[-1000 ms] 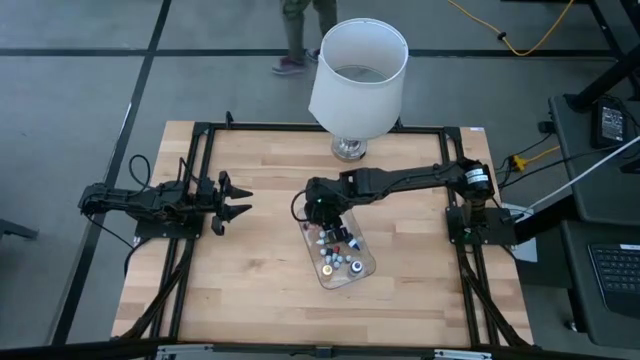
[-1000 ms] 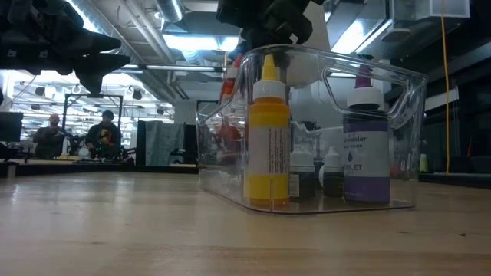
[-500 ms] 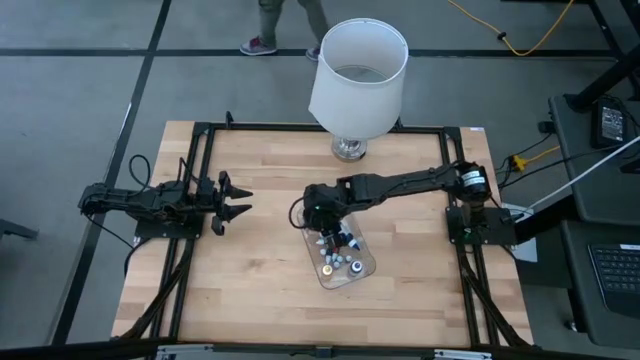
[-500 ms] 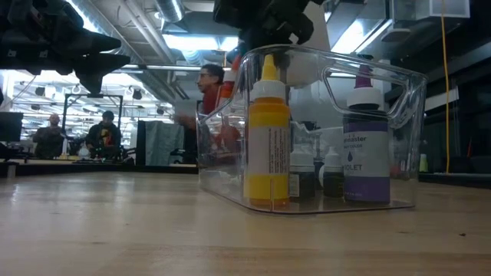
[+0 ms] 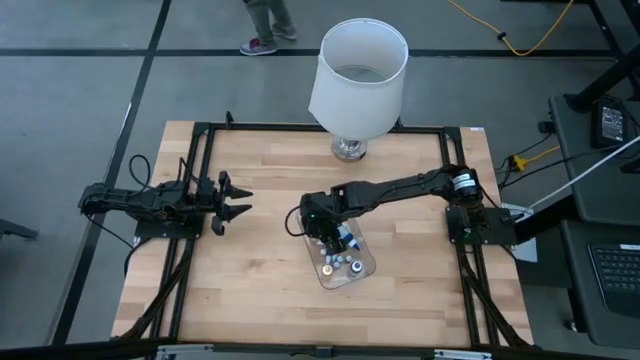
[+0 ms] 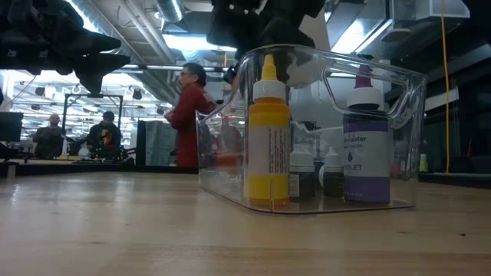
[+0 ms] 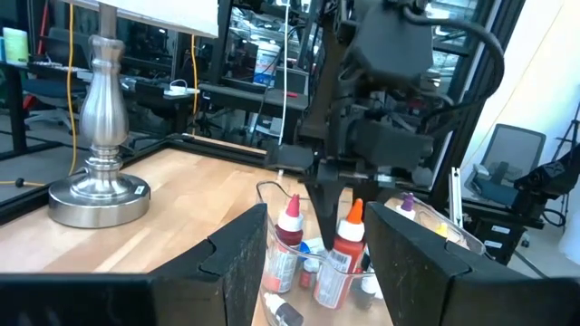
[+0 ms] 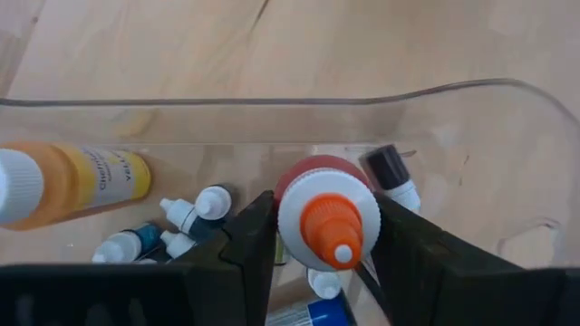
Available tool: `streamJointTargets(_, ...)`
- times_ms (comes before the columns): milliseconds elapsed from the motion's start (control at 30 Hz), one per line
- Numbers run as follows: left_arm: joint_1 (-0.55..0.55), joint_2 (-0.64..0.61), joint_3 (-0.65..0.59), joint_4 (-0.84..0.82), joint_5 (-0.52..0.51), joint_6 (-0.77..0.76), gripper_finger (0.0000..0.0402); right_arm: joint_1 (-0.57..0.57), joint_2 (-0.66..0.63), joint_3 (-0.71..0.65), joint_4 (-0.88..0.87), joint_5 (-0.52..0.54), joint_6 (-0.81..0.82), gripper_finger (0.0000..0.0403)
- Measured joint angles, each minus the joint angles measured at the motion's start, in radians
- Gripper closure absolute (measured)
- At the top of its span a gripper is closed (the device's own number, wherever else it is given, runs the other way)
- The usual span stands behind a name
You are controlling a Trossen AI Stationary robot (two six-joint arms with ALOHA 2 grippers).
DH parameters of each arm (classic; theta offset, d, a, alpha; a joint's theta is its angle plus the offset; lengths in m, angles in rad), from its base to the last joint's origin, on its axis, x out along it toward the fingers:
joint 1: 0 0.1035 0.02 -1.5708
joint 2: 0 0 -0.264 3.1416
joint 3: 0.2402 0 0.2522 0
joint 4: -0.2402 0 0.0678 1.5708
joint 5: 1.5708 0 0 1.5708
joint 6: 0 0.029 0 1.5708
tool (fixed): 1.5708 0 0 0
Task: Pick & Place food coloring
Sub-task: Put the big orange food coloring bottle into the transparent bin, then return to Home Position
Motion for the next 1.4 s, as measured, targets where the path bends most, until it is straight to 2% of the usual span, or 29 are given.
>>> streamJointTargets(433,0.0,0.0,0.0,0.0,0.0,0.0,0.0219,0.0,0.048,0.001,0.023,-0.001,-0.003,0.0243)
streamJointTargets(967,0.0,0.0,0.0,0.0,0.0,0.0,0.0219,0.0,0.045,0.033,-0.013,0.028,0.004,0.0166)
streamJointTargets(1100,0.0,0.0,0.0,0.0,0.0,0.0,0.0219,0.001,0.028,0.108,-0.119,0.076,0.004,0.0165)
streamJointTargets(1233,0.0,0.0,0.0,-0.001,0.0,0.0,0.0219,0.0,-0.02,0.173,-0.162,0.079,0.005,0.0175)
streamJointTargets(1400,0.0,0.0,0.0,0.0,0.0,0.0,0.0219,0.002,-0.145,0.212,-0.106,0.08,0.011,0.0206)
